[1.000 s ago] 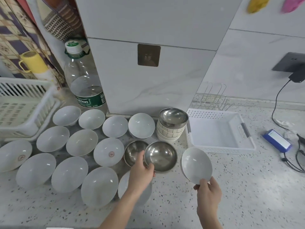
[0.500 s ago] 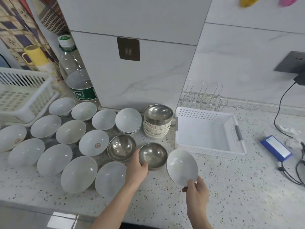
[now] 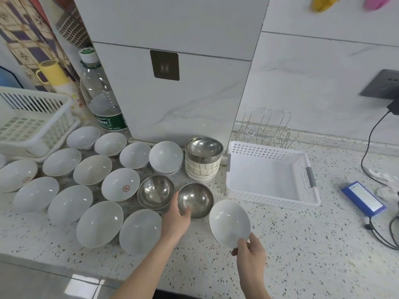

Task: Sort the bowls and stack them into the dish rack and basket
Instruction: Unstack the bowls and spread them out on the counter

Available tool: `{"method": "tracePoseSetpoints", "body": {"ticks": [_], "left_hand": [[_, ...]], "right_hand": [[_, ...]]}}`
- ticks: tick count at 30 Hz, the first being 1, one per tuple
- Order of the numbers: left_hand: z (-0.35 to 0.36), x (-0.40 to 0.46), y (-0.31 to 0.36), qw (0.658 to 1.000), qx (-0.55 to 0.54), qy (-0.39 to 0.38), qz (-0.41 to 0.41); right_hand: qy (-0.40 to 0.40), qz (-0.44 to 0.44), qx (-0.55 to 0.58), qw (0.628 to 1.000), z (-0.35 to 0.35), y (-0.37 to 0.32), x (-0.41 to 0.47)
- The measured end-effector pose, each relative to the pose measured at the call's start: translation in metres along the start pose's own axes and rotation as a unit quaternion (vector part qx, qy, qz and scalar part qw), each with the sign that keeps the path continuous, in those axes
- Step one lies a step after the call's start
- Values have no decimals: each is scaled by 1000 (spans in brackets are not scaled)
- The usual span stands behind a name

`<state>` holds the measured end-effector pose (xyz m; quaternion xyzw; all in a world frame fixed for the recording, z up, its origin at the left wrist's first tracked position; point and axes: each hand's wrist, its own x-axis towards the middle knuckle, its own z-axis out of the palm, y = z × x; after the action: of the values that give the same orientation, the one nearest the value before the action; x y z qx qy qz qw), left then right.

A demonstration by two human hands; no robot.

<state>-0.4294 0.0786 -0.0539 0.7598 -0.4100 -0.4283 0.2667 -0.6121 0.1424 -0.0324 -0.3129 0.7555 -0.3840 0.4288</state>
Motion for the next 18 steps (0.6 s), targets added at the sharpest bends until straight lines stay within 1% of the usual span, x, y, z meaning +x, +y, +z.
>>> {"method": "tracePoseSetpoints", "body": {"ticks": [5, 7, 11, 18], "left_hand": [[-1, -4, -1, 999, -6, -33, 6], [-2, -5, 0, 999, 0, -35, 19], [-4, -6, 1, 998, 45, -12, 47], [-6, -11, 1, 996, 72, 31, 39]], "right_hand": [[-7, -7, -12, 1000, 0, 4, 2], [-10, -9, -12, 1000, 0, 6, 2], [-18, -13, -12, 1000, -1, 8, 2], [-34, -13, -24, 999, 0, 9, 2]]}}
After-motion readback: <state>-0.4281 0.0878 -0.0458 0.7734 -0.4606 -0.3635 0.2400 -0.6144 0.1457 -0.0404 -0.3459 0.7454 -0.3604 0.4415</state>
